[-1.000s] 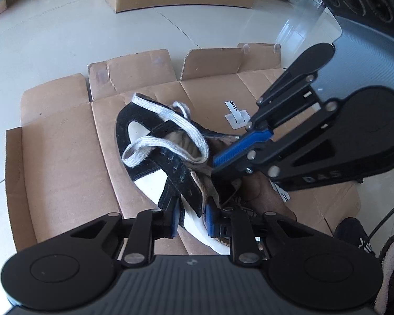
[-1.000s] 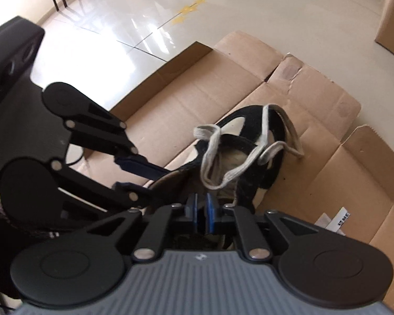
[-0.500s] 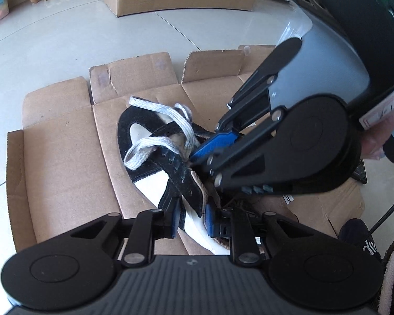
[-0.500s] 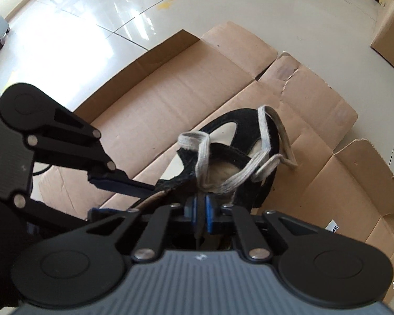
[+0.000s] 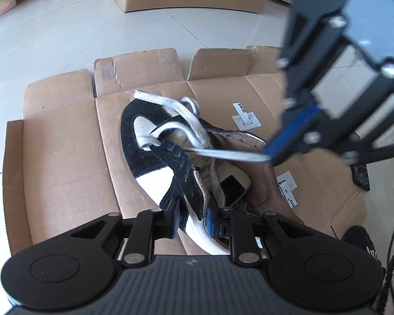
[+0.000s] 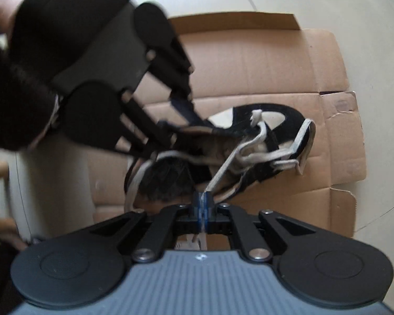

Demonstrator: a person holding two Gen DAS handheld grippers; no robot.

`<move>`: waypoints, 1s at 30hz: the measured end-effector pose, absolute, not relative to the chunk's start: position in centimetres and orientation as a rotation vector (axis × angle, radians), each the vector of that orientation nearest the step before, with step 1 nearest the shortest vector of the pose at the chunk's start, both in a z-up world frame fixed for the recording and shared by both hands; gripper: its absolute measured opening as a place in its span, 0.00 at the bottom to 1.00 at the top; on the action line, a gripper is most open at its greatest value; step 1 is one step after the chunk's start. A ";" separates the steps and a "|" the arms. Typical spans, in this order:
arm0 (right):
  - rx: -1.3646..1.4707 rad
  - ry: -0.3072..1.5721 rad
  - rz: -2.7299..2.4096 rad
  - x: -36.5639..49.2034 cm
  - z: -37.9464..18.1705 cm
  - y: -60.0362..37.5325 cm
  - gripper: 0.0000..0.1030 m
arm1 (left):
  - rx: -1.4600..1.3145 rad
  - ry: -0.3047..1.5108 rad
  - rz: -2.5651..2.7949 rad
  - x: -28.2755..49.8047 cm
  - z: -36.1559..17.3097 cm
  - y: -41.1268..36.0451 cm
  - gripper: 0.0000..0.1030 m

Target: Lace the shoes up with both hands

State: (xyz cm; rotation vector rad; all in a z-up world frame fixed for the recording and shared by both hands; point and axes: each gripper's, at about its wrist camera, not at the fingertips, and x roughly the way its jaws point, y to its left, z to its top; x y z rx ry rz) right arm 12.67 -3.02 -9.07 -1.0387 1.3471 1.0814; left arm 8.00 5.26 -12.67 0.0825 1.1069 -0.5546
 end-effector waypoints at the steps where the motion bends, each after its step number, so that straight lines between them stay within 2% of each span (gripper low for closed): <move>1: -1.047 1.386 1.094 12.3 -8.8 -3.3 0.00 | 0.079 1.106 -0.552 8.0 -12.7 5.3 0.20; 6: -1.176 1.458 1.033 8.8 -6.9 -6.2 0.00 | 0.059 1.098 -0.551 7.7 -12.7 5.4 0.20; 8: -1.062 1.422 0.915 10.0 -5.6 -6.3 0.03 | 0.043 1.101 -0.551 7.9 -12.7 5.6 0.20; 10: -0.934 1.388 0.851 11.2 -4.9 -6.1 0.13 | 0.025 1.109 -0.555 8.0 -12.7 5.9 0.20; 12: -0.721 1.390 0.795 12.7 -4.8 -5.5 0.15 | 0.014 1.114 -0.558 8.1 -12.7 6.3 0.20; 16: -0.471 1.411 0.766 14.3 -6.8 -4.2 0.15 | 0.022 1.103 -0.557 8.2 -13.2 6.2 0.20; 21: -0.399 1.442 0.731 15.6 -9.8 -2.5 0.16 | 0.001 1.108 -0.568 8.4 -13.3 6.4 0.20; 25: -0.375 1.447 0.693 16.4 -11.9 -1.9 0.26 | -0.005 1.107 -0.575 8.6 -13.5 6.3 0.20; 30: -0.326 1.457 0.667 17.0 -13.2 -1.6 0.27 | -0.006 1.106 -0.579 8.4 -13.3 6.6 0.20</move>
